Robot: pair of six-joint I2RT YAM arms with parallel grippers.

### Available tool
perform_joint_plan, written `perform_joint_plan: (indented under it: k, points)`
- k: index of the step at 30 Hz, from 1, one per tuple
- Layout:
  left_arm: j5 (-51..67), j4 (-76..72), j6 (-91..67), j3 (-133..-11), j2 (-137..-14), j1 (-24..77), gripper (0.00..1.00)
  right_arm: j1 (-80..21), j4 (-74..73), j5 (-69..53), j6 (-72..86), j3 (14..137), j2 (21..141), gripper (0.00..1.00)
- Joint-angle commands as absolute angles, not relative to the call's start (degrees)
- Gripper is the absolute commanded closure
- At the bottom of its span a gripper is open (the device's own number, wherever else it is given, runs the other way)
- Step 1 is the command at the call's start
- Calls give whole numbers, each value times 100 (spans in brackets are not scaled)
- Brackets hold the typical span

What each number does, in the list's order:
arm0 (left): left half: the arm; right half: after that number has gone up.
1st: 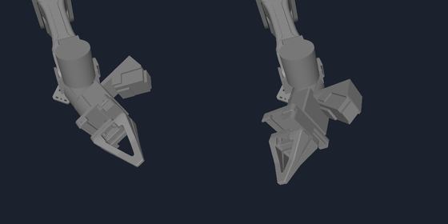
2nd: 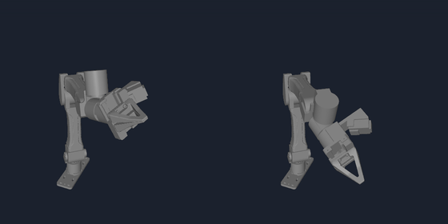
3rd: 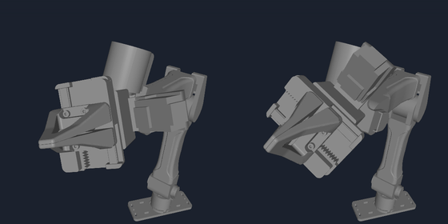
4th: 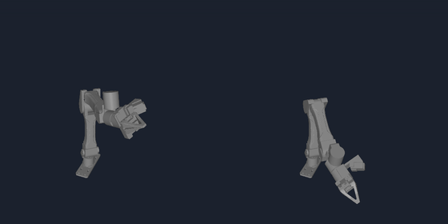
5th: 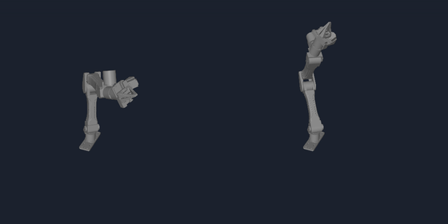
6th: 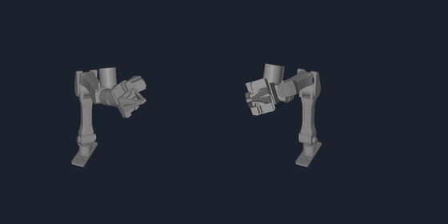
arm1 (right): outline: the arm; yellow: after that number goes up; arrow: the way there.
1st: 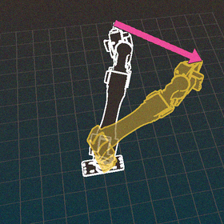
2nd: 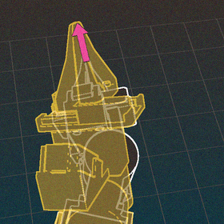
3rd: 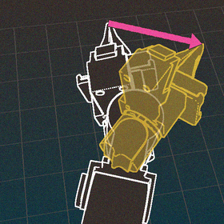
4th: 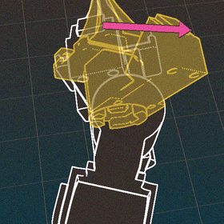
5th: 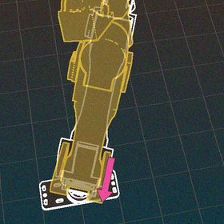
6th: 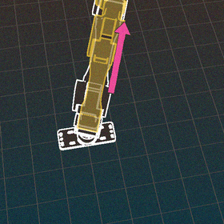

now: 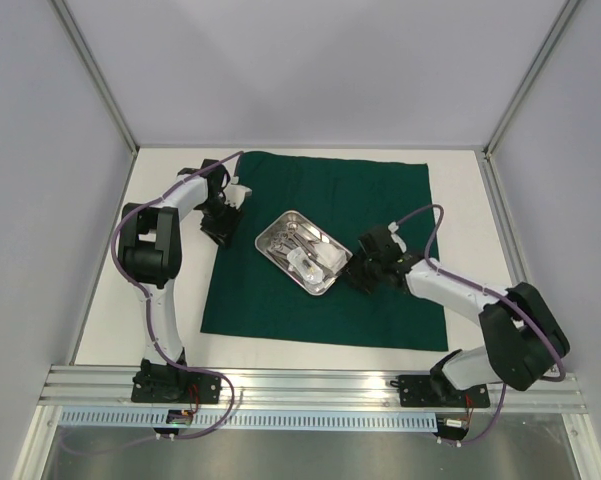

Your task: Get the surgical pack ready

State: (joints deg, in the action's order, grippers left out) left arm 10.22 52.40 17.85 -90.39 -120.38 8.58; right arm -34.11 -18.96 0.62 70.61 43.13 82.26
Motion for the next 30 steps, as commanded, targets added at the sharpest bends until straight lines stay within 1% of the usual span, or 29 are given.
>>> perform_joint_plan:
  k: [1,2,3,4,5,6,10,13,14,16,20,23,26,27,29,30]
  points:
    - [1345,5238,1652,-8921,-11997,879,50,-3375,-2485,448,6505,4596,7796,50]
    - [1336,5238,1661,-8912,-11980,879,50,-3340,-2574,553,6286,4649,7674,46]
    - [1336,5238,1670,-8895,-11971,879,50,-3305,-2671,615,6215,4684,7621,44]
    - [1319,5230,1661,-8886,-11971,879,50,-3192,-2828,659,6118,4719,7577,40]
    - [1310,5221,1679,-8877,-11945,879,50,-3103,-2900,746,6004,4720,7524,39]
    - [1301,5221,1670,-8860,-11936,879,50,-2998,-2961,747,5968,4711,7454,36]
    - [1309,5212,1661,-8859,-11927,879,48,-2278,-3023,598,5669,4501,7409,35]
    - [1318,5194,1644,-8859,-11935,879,46,-1558,-3033,633,5476,4360,7453,35]
    - [1310,5194,1644,-8859,-11944,879,46,-1416,-3024,702,5484,4229,7453,33]
    - [1318,5194,1626,-8868,-11953,879,44,-1066,-2919,738,5441,4044,7540,33]
    - [1354,5212,1617,-8877,-11971,879,44,-783,-2716,817,5335,3946,7935,33]
    - [1371,5221,1617,-8842,-11936,879,44,-756,-2593,695,5177,4077,8463,35]
    - [1432,5256,1635,-8842,-11892,879,44,-756,-2435,493,5063,4218,8902,45]
    - [1441,5291,1661,-8842,-11883,879,44,-756,-2330,431,5036,4254,8990,53]
    - [1441,5361,1705,-8807,-11813,879,44,-756,-2250,352,4966,4333,9201,61]
    - [1441,5379,1731,-8781,-11769,879,44,-756,-2224,386,4931,4472,9263,70]
